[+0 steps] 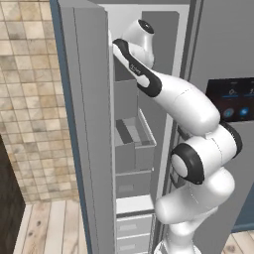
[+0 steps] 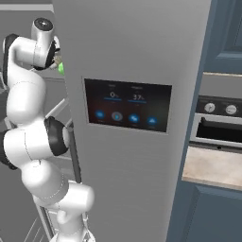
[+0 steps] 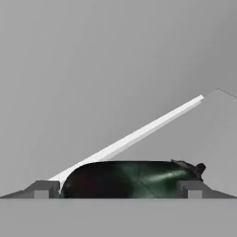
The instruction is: Take the corn, mushroom, and eggplant from the freezer and place them in the bowl on the counter.
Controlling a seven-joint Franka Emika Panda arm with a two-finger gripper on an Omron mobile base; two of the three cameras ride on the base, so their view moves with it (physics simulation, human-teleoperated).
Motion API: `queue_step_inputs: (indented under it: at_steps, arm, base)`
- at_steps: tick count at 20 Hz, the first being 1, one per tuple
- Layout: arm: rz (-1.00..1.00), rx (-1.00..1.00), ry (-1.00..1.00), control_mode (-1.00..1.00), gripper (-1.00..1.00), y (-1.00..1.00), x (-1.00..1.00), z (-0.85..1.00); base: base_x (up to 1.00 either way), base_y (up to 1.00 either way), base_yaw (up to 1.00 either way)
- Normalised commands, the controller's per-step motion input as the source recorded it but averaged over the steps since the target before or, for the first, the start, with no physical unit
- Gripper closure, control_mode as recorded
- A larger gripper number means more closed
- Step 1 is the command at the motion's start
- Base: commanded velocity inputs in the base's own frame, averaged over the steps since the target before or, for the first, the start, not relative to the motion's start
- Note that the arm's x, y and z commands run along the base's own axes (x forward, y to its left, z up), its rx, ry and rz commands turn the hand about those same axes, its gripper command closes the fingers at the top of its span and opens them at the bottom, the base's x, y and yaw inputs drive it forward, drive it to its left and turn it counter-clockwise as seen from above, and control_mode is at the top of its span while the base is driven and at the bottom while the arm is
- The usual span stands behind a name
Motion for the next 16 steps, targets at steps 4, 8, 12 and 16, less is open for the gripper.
queue_step_inputs:
  at_steps: [4,8,12,16]
  arm:
    - [0.08,0.00,0.01,-1.00,-1.00,0.02,0.02,-0.06]
    - [0.08,-0.01,0.00,-1.00,-1.00,0.00,0.00,-0.13]
    - [0.02,-0.11,0.00,-1.00,-1.00,-0.16,-0.13,-0.19]
    - [-0.01,-0.28,0.00,-1.00,-1.00,-0.01,-0.06,-0.04]
  base:
    - [0.00,0.00,0.00]
    - [0.00,0.00,0.00]
    - [0.00,0.00,0.00]
    - [0.00,0.00,0.00]
